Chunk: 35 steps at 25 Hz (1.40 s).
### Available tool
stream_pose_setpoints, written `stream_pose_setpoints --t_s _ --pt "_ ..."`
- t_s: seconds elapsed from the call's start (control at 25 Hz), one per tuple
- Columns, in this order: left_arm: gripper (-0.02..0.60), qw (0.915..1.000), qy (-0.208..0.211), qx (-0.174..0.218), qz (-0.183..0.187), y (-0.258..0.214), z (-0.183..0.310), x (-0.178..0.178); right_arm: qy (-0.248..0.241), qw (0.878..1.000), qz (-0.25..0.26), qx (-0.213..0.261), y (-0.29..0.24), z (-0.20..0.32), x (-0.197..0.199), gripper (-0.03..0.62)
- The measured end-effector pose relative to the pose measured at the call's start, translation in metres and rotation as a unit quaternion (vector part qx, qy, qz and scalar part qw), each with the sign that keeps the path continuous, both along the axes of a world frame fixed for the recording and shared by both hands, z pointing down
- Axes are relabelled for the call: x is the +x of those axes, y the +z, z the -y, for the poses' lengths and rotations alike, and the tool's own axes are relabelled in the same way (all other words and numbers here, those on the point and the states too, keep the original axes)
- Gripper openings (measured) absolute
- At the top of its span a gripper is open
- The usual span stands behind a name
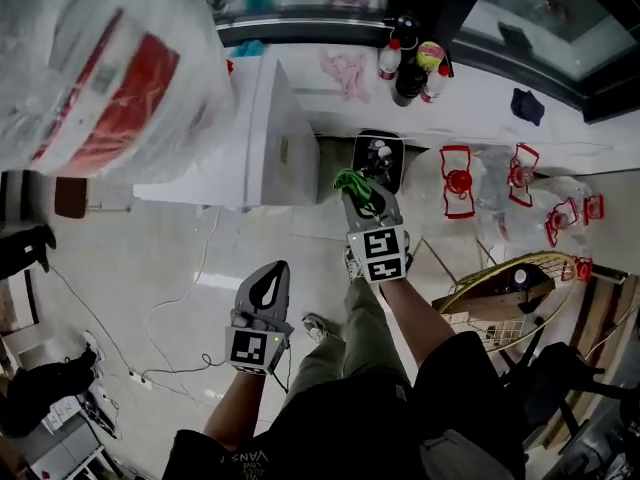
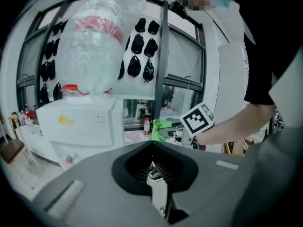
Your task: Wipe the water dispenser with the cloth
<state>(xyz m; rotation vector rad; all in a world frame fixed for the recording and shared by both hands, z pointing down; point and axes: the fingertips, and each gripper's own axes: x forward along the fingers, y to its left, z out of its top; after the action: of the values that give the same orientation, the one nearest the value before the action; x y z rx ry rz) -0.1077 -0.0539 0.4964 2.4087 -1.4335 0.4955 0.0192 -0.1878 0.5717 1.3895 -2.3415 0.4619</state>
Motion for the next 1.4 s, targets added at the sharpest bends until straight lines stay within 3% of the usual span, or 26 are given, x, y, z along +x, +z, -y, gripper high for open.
stream_pose_setpoints --t_s 0.44,0.8,1.4 --pt "0.002 0.9974 -0.010 0.067 -0.024 -0.060 -0.071 -0.033 -0.008 0.999 0.022 0.040 -0.107 -0.119 -0.016 0.095" --pt "0.002 0.9954 -0.032 0.081 -0.039 -0.101 -0.128 -0.070 -0.036 0.997 0.028 0.064 -0.177 -0.206 -0.039 0.095" --pt "0.002 0.9911 -0.060 0.117 -0.016 -0.133 -0.187 -0.120 -0.045 0.996 0.008 0.071 -0.205 -0.274 -0.062 0.094"
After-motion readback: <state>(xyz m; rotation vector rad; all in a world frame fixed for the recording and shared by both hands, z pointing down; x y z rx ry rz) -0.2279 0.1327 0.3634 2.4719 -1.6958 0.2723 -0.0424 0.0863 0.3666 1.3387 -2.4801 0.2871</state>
